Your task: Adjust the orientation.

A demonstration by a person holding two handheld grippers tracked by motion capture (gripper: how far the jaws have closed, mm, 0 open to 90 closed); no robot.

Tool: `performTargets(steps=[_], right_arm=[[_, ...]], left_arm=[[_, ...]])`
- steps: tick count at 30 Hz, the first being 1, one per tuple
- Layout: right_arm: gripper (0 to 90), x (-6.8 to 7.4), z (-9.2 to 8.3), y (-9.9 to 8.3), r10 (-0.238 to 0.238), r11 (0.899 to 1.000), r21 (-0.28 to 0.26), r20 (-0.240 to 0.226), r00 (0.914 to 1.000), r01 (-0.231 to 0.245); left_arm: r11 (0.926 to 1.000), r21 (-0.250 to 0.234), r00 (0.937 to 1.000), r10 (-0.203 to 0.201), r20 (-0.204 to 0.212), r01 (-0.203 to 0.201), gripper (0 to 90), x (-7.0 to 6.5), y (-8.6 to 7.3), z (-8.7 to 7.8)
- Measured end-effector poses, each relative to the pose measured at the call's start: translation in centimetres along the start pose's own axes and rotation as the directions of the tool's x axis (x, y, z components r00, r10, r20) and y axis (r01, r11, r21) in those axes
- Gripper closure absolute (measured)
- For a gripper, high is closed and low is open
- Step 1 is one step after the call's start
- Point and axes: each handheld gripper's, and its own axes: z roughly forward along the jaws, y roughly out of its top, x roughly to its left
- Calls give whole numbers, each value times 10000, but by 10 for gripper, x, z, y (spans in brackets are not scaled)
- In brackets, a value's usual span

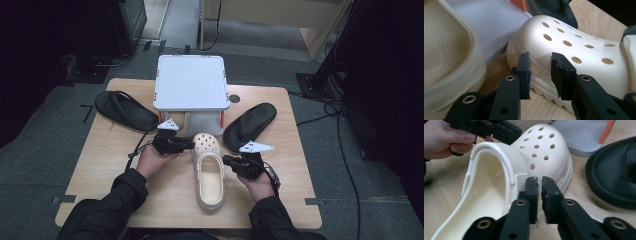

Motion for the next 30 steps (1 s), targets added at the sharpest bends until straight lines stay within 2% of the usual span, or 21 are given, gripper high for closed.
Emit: performTargets(steps=[2,4,5,6,7,9,12,13,15,16,17,19,20,21,24,25,27,30], right_arm=[[820,-2,-1,1,152,9999,-17,-146,9998,-152],[797,-3,-8,6,117,9991,-415,-151,9998,-123],[797,-3,-8,6,117,9991,-415,-151,9998,-123],[773,-1,-13,11,8,9981,-609,-243,9997,-22],[773,-1,-13,11,8,9981,-609,-243,9997,-22],[748,4,-17,15,-289,9969,-741,-306,9991,265],[707,13,-20,21,-590,9941,-946,-564,9967,535],[696,16,-21,22,-684,9933,-973,-620,9957,621],[687,19,-20,23,-790,9921,-1032,-690,9945,717],[629,24,-19,23,-941,9904,-1092,-827,9921,849],[608,26,-16,23,-1058,9895,-1073,-795,9912,970],[579,26,-8,22,-1241,9899,-774,-702,9898,1186],[579,26,-8,22,-1241,9899,-774,-702,9898,1186],[558,24,2,20,-1247,9914,-481,-718,9896,1215],[555,21,10,18,-1234,9915,-496,-634,9903,1204],[532,17,17,17,-1151,9933,-229,-721,9907,1137],[530,18,23,16,-1456,9891,-274,-441,9884,1445],[530,18,25,17,-1561,9875,-274,-289,9873,1553]], left_arm=[[10000,-72,10000,-38,85,38,662,0,1,-2],[9996,-223,9997,-174,175,178,654,1,3,-11],[9996,-223,9997,-174,175,178,652,1,3,-11],[9992,-345,9997,-200,159,206,649,2,5,-18],[9992,-345,9997,-200,159,206,647,2,5,-18],[9990,-396,9997,-219,126,224,643,2,7,-24],[9985,-529,9998,-168,81,172,635,0,10,-34],[9980,-626,10000,-79,46,81,632,-1,12,-41],[9979,-641,10000,18,-9,-18,631,-2,14,-44],[9976,-690,10000,19,-4,-19,627,-2,16,-47],[9965,-831,10000,27,-27,-29,626,-2,18,-53],[9970,-772,10000,39,9,-38,622,-2,21,-59],[9970,-772,10000,39,9,-38,621,-2,21,-59],[9964,-827,9999,162,-35,-165,619,-3,23,-64],[9962,-845,9998,195,18,-193,610,-2,25,-69],[9961,-861,9998,212,24,-209,599,-1,29,-73],[9955,-931,9998,178,52,-172,594,1,33,-79],[9951,-980,9999,154,52,-148,593,2,37,-84]])
